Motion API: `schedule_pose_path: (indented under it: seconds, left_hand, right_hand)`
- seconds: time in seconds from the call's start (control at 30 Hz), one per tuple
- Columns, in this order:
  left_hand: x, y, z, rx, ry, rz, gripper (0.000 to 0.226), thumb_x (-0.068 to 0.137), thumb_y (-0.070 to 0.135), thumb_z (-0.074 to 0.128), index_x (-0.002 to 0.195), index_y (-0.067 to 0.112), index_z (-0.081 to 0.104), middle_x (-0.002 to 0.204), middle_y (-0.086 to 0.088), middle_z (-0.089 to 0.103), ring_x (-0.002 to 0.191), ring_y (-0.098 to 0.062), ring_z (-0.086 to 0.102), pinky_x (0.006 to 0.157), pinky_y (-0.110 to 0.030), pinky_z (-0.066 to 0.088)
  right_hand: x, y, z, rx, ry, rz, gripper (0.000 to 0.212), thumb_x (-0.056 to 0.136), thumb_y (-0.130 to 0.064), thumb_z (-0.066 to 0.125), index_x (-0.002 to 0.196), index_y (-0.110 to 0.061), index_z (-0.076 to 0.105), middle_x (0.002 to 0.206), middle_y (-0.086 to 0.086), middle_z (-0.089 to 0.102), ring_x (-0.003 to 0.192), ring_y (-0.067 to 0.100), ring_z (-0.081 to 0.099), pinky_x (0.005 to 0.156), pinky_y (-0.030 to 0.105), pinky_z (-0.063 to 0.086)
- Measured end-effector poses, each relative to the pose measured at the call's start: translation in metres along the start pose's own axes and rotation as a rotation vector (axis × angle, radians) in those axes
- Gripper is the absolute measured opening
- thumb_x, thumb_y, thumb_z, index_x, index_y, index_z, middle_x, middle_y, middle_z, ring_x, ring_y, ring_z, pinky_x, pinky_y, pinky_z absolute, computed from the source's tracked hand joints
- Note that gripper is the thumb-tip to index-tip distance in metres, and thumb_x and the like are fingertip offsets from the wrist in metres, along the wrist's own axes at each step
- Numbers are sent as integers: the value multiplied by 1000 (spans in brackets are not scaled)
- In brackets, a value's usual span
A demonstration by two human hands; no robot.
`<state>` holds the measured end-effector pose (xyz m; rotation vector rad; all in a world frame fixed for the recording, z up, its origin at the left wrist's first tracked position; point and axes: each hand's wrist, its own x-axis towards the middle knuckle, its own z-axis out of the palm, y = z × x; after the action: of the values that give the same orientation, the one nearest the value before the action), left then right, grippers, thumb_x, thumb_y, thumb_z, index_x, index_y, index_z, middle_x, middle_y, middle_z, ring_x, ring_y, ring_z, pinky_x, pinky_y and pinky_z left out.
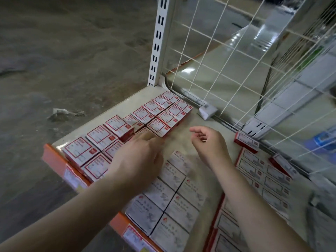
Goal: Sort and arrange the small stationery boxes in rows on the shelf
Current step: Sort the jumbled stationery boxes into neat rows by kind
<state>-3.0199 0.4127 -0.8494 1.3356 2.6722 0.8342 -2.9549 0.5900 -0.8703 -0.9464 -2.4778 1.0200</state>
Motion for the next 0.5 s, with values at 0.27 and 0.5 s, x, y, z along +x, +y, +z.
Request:
schedule_pose_path:
  seconds: [0.27,0.5]
  left_hand:
    - [22,30,30,-31,-124,78,32,94,35,42,121,28,58,125,15,51,113,-7,48,92,-26,44]
    - [42,36,40,167,-266,113,39,95,45,32,95,23,64,98,10,54,88,-10,54,71,-27,47]
  right_hand:
    - [15,41,-24,-120,67,68,34,88,-11,52,121,-16,59,115,4,60,88,11,54,76,19,37]
    - [47,39,-18,-288,5,-48,55,85,-7,51,139,-12,39,142,6,40,128,22,39,98,24,29]
